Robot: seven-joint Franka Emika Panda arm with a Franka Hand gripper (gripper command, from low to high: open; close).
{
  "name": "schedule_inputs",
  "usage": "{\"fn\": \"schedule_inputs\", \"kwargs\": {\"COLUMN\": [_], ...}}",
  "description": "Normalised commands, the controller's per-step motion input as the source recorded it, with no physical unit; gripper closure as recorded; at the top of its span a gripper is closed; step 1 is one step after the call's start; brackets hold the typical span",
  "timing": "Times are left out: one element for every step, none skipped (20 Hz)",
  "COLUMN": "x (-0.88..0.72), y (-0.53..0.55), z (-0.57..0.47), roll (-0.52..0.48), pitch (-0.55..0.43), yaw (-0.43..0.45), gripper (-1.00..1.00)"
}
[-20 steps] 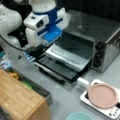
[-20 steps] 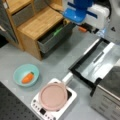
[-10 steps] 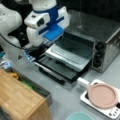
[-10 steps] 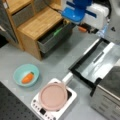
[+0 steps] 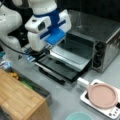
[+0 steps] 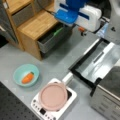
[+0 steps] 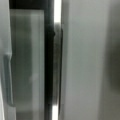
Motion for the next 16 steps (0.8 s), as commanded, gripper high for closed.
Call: {"fn": "schedule_inputs", "kwargs": {"x": [0.50, 0.53, 0.53, 0.54, 0.57, 0.55, 0.57, 0.59, 0.57, 0.57, 0.57, 0.57, 0.56, 0.55, 0.56, 0.56], "y": [-0.22, -0.22, -0.22, -0.22, -0.23, -0.22, -0.22, -0.22, -0.21, -0.21, -0.21, -0.22, -0.21, -0.21, -0.22, -0.22], "z": [0.19, 0.19, 0.19, 0.19, 0.18, 0.18, 0.18, 0.17, 0.15, 0.12, 0.10, 0.07, 0.07, 0.06, 0.04, 0.02], "roll": [-0.018, -0.028, -0.032, -0.040, -0.043, -0.043, -0.039, -0.036, -0.037, -0.042, -0.039, -0.036, -0.034, -0.036, -0.054, -0.059], "pitch": [0.148, 0.142, 0.144, 0.140, 0.143, 0.148, 0.154, 0.161, 0.163, 0.154, 0.143, 0.135, 0.133, 0.133, 0.132, 0.130], "yaw": [0.089, 0.092, 0.096, 0.088, 0.086, 0.089, 0.090, 0.088, 0.085, 0.086, 0.089, 0.087, 0.089, 0.088, 0.081, 0.083], "gripper": [-1.00, -1.00, -1.00, -1.00, -1.00, -1.00, -1.00, -1.00, -1.00, -1.00, -1.00, -1.00, -1.00, -1.00, -1.00, -1.00]}}
